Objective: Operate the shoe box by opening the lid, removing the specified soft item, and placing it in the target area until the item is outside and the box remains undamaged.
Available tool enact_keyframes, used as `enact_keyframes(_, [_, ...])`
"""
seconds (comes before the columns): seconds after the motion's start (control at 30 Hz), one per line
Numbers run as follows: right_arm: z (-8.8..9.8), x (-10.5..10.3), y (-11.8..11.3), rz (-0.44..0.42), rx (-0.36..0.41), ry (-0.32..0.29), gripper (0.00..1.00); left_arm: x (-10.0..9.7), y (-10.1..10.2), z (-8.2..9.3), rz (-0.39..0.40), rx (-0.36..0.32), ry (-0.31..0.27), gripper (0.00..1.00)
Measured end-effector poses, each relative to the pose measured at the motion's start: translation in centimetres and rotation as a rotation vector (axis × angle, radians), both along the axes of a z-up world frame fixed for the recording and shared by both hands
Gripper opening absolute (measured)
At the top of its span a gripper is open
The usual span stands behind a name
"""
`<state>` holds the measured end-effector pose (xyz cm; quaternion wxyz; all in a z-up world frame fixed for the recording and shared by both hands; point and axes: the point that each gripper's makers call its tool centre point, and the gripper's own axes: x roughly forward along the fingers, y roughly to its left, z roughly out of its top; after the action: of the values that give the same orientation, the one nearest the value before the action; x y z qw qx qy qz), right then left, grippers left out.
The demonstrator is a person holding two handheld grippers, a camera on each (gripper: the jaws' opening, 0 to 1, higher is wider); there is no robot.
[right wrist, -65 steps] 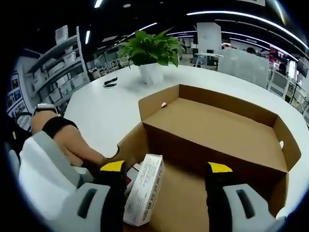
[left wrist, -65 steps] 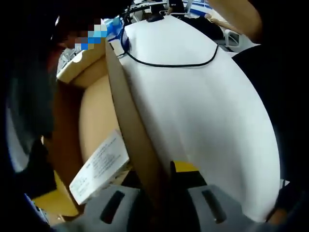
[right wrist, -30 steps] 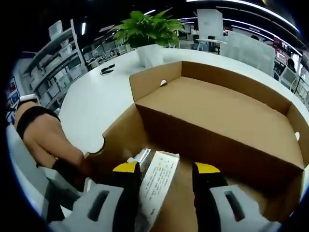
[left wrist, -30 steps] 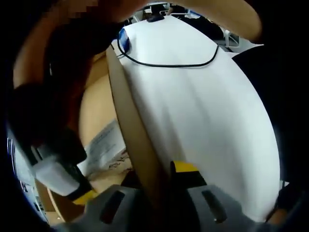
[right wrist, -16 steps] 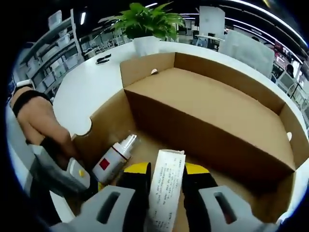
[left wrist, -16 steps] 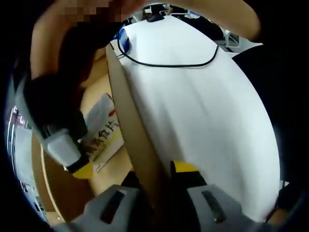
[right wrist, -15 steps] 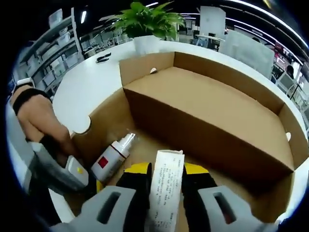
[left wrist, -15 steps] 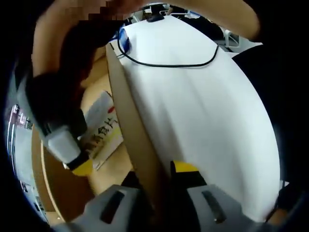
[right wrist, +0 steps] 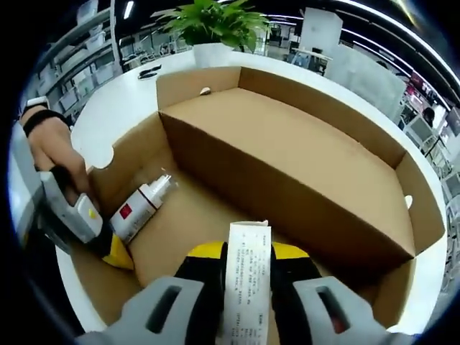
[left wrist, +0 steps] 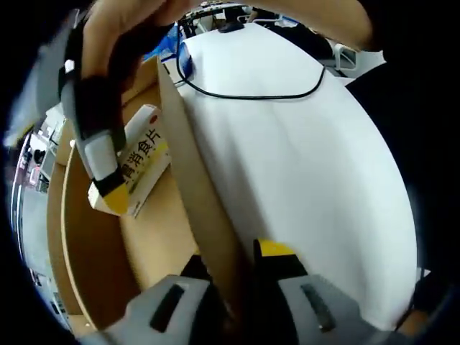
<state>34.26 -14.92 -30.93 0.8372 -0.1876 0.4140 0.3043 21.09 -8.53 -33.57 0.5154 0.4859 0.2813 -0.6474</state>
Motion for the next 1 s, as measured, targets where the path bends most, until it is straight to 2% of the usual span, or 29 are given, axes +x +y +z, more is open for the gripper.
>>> enact_keyframes(0.1, [0.1, -0.1, 0.1, 0.005, 0.003, -0.003, 0.24, 0.0, 0.0, 0.0, 0.001, 0.000, 0.001, 0.12])
enact_keyframes(0.23, [1.4, -0.4, 0.0, -0.016, 0.022, -0.040, 0.42, 0.0, 0.0, 0.0, 0.002, 0.000, 0.001, 0.12])
enact_keyframes(0.33, [1.9, -1.1, -0.3, 0.003, 0.043, -0.062, 0.43, 0.0, 0.1, 0.0, 0.002, 0.000, 0.002, 0.12])
enact_keyframes(0.47, [2.2, -1.9, -1.2, -0.013, 0.042, -0.092, 0.50, 0.0, 0.0, 0.0, 0.002, 0.000, 0.001, 0.12])
enact_keyframes(0.63, [1.5, -1.9, -1.9, -0.026, 0.041, -0.106, 0.51, 0.0, 0.0, 0.0, 0.001, 0.001, 0.000, 0.12])
enact_keyframes(0.73, [1.2, -2.4, -1.7, -0.040, 0.049, -0.077, 0.51, 0.0, 0.0, 0.0, 0.000, 0.001, -0.002, 0.12])
enact_keyframes(0.9, [0.4, -2.5, -1.9, -0.034, 0.023, -0.070, 0.52, 0.0, 0.0, -0.1, -0.001, 0.001, -0.003, 0.12])
enact_keyframes(1.0, [-0.2, -2.8, -2.1, -0.046, 0.024, -0.048, 0.50, 0.0, 0.0, -0.1, -0.001, 0.001, -0.004, 0.12])
